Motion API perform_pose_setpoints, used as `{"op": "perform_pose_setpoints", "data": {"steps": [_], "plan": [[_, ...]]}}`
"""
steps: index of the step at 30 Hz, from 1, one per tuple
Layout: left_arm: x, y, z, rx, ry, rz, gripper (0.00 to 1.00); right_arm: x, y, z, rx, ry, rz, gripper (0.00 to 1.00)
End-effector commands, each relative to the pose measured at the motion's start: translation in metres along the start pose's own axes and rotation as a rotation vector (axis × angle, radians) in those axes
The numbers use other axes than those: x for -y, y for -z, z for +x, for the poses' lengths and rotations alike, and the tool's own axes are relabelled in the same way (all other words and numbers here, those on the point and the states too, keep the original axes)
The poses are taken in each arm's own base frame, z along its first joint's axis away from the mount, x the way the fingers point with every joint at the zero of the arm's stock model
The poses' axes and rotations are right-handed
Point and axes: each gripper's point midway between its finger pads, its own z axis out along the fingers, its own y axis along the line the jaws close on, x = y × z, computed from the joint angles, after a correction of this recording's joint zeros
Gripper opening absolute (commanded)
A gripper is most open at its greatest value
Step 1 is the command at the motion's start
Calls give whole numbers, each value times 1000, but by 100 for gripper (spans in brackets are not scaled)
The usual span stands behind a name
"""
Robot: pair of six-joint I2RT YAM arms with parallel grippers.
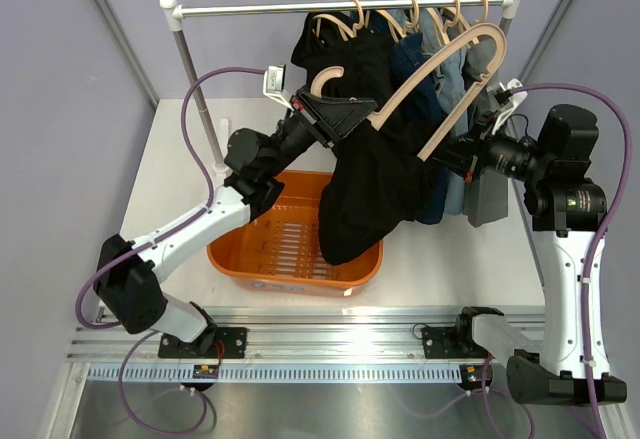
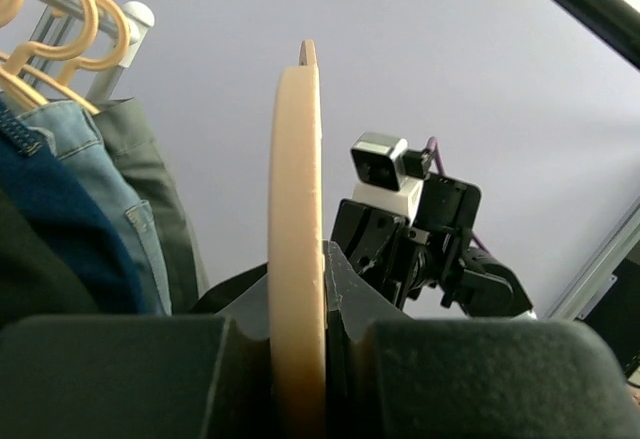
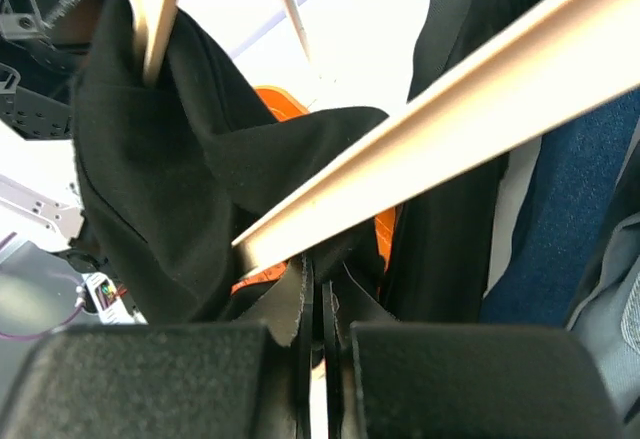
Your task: Remove the skirt from the hanger
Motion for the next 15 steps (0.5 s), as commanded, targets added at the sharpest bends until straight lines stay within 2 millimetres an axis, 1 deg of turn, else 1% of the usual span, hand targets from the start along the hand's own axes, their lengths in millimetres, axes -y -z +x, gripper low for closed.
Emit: {"op": "perform_pose_setpoints", "data": {"steps": [1, 2, 3, 5, 8, 9, 10, 11, 12, 13, 15], "plan": [[48, -12, -43, 166, -16, 142, 0, 0, 4, 3, -4, 56, 15, 0], [47, -13, -41, 166, -19, 138, 0, 0, 6, 9, -21, 51, 29, 0], [45, -15, -38, 153, -19, 128, 0, 5, 8, 12, -30, 76, 56, 0], [40, -15, -32, 133, -34, 113, 0, 6, 14, 18, -43, 91, 92, 0], [22, -11, -11, 81, -30, 65, 0, 13, 24, 23, -63, 133, 163, 0], [16, -9, -4, 65, -27, 46, 0, 19, 27, 23, -72, 154, 200, 0], [13, -6, -1, 60, -23, 35, 0, 21, 29, 25, -82, 154, 214, 0], [4, -3, 7, 46, -12, 13, 0, 23, 32, 33, -112, 131, 228, 0], [0, -1, 10, 38, -9, 2, 0, 26, 33, 36, -128, 136, 244, 0], [-2, -1, 14, 28, -4, -1, 0, 27, 35, 44, -160, 112, 248, 0], [-8, -1, 24, -3, 2, -12, 0, 32, 38, 53, -194, 112, 271, 0]]}}
